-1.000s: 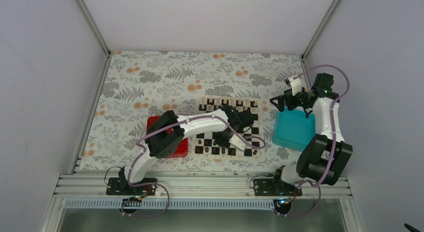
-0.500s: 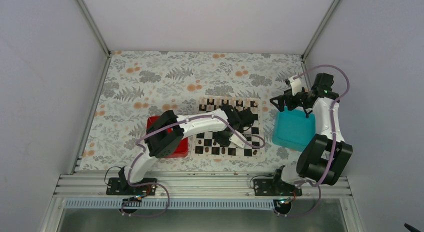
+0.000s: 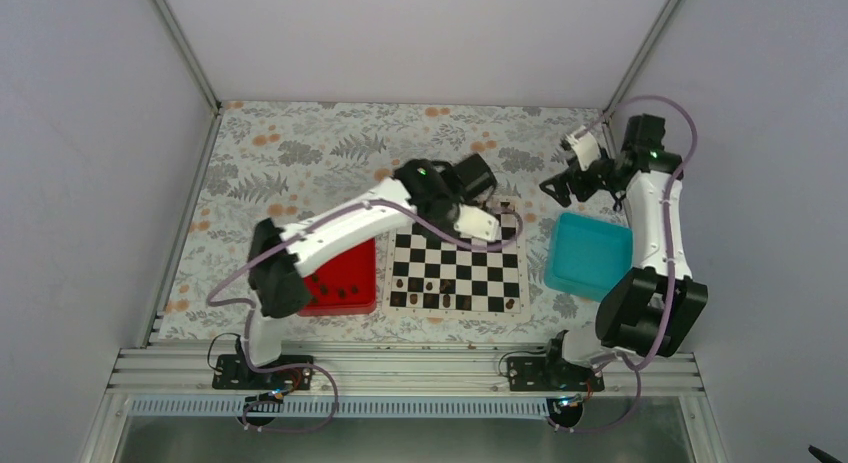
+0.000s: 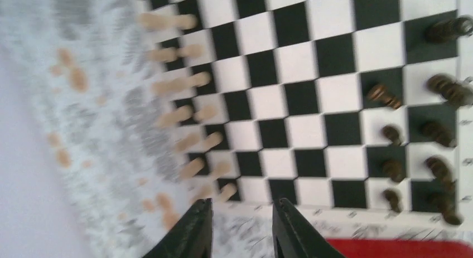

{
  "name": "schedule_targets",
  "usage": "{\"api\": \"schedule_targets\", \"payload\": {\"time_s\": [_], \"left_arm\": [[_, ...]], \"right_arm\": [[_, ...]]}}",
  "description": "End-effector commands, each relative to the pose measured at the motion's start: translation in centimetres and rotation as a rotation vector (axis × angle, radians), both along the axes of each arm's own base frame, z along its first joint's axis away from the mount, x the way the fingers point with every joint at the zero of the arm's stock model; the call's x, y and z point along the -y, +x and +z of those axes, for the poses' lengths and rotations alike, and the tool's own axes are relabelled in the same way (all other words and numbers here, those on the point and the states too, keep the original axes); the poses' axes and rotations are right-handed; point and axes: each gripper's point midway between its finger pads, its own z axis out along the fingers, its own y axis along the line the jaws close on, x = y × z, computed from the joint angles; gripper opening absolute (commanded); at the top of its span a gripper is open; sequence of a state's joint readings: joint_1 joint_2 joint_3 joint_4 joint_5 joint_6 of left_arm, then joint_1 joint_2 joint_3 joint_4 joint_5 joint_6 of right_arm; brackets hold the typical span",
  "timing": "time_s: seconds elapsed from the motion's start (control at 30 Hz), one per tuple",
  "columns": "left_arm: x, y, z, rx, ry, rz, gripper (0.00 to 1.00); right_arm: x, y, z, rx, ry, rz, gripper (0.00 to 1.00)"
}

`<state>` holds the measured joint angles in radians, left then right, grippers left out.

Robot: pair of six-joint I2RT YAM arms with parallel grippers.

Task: Set up the chess pieces on the board
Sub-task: Adjust the chess piece on the chessboard, then pick up the chess piece from the chessboard.

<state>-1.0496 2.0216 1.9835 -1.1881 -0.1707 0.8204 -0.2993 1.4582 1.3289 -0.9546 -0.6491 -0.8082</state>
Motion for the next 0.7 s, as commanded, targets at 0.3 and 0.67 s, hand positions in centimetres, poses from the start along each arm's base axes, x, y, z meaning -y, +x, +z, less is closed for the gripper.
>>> {"api": "schedule_targets", "payload": {"time_s": [0.3, 0.67], "left_arm": [[-21.9, 11.8, 19.9, 0.558, -0.409, 0.529, 0.62], [-42.9, 9.4, 25.4, 1.058, -0.708, 1.043, 1.0]], "right_arm": [[-12.9, -5.1, 1.7, 0.037, -0.46, 0.667, 1.0], [-19.4, -8.9, -4.3, 0.082, -0.596, 0.997, 0.83]]}}
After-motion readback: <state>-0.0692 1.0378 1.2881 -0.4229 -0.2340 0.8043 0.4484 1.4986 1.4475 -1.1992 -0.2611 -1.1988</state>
